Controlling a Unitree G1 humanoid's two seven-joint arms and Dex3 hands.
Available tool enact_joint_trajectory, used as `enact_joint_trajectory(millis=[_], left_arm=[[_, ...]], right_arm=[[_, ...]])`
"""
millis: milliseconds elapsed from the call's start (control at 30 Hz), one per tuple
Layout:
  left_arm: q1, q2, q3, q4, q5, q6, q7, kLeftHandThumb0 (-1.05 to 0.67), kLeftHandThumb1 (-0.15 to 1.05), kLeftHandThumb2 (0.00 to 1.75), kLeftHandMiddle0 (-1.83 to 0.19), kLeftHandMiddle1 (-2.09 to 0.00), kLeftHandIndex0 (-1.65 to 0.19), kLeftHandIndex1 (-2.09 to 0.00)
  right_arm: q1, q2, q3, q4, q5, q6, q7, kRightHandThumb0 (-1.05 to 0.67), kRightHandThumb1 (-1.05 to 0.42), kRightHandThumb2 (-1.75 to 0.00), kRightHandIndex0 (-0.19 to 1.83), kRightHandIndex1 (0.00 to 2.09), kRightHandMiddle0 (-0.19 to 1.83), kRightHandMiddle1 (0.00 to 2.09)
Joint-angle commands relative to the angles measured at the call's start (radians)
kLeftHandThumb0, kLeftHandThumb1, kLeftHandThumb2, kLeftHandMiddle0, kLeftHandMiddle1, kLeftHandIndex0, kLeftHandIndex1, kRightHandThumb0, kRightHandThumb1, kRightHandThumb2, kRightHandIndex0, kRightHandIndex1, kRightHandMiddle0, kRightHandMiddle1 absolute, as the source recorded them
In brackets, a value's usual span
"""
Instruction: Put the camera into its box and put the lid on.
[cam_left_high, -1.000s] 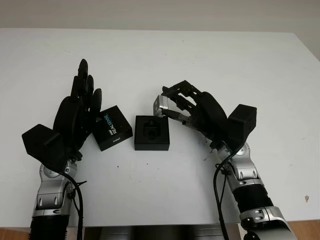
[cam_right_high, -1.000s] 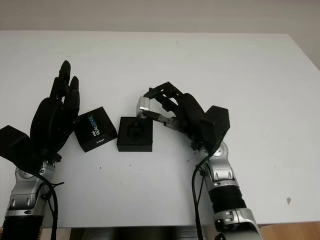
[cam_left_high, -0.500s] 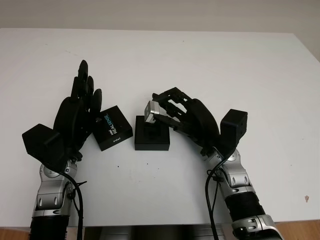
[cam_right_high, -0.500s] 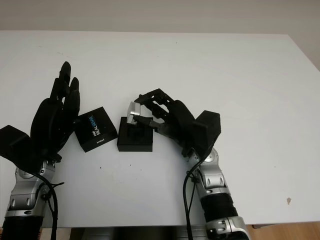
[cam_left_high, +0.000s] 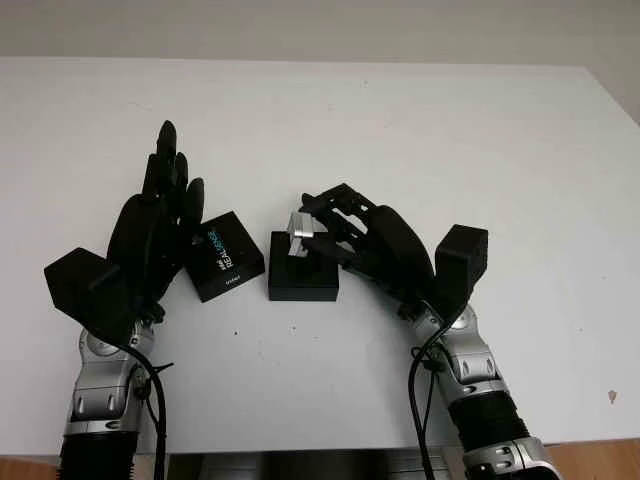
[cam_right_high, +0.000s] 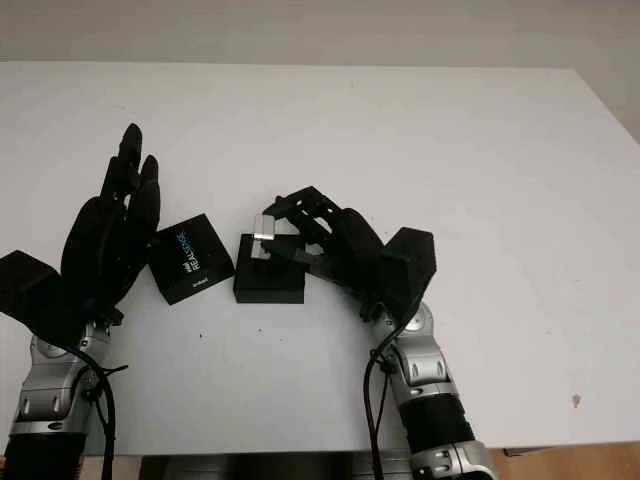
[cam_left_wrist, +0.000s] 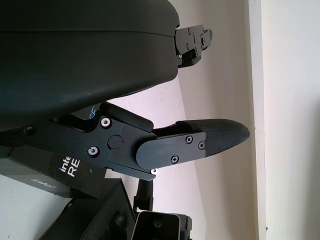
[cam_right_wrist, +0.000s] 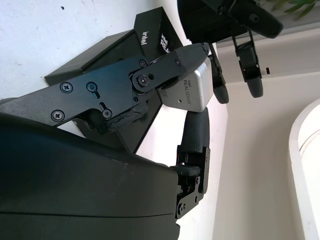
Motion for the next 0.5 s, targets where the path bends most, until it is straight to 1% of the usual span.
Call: enact_joint_trajectory(millis=[0, 167, 467], left_arm=[[0.017, -0.004, -0.003, -0.022, -0.003, 0.005, 0.001, -0.73, 1.05, 0.57, 0.19, -0.05, 0.18, -0.05], [0.019, -0.010, -0.003, -0.022, -0.005, 0.002, 0.003, -0.72, 1.05, 0.57, 0.19, -0.05, 0.18, -0.05], [0.018, -0.017, -0.006, -0.020, 0.002, 0.002, 0.011, -0.73, 1.05, 0.57, 0.19, -0.05, 0.18, -0.05]], right_arm=[[0.005, 0.004, 0.002, 0.024, -0.009, -0.008, -0.002, -0.52, -1.02, -0.06, 0.24, 0.04, 0.31, 1.69], [-0.014, 0.012, 0.000, 0.070, -0.023, -0.019, -0.015, -0.51, -1.03, -0.06, 0.24, 0.04, 0.29, 1.71], [-0.049, 0.039, 0.004, 0.172, -0.055, -0.080, -0.048, -0.52, -1.03, -0.05, 0.23, 0.03, 0.27, 1.74]])
